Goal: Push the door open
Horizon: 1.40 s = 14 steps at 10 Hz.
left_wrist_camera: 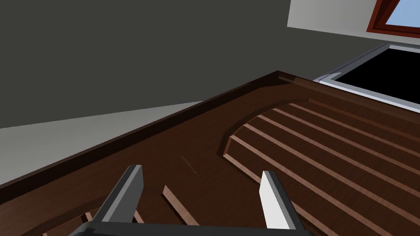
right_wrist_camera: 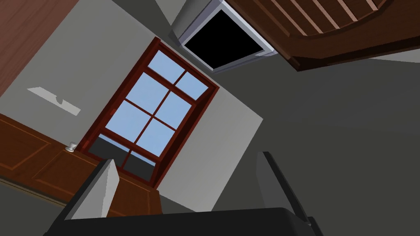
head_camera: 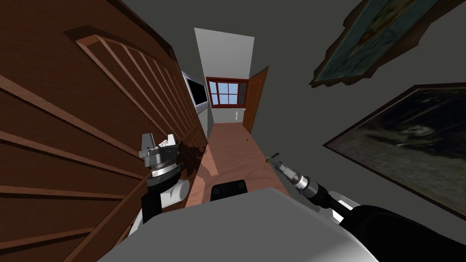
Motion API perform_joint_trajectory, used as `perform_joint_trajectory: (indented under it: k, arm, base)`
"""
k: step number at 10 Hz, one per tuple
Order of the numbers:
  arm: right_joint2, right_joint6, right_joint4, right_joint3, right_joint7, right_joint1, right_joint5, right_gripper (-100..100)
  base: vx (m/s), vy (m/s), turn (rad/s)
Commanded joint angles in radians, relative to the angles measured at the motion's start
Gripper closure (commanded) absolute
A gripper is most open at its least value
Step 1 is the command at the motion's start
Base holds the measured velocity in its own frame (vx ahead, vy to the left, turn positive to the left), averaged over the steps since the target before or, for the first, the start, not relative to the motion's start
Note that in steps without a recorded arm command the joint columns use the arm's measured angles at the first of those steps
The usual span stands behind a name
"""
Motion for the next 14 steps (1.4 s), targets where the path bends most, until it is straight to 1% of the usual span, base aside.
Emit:
perform_joint_trajectory:
  k: [1, 3, 14]
  arm:
    - [-0.038, -0.003, 0.003, -0.007, 0.006, 0.027, -0.002, -100]
    - [-0.084, -0.009, 0.014, -0.010, 0.013, 0.053, -0.003, -100]
    - [-0.350, -0.044, 0.076, -0.030, 0.052, 0.208, -0.007, -100]
  base:
    - [0.097, 0.018, -0.110]
    - [0.099, 0.014, -0.102]
    - [0.092, 0.036, -0.110]
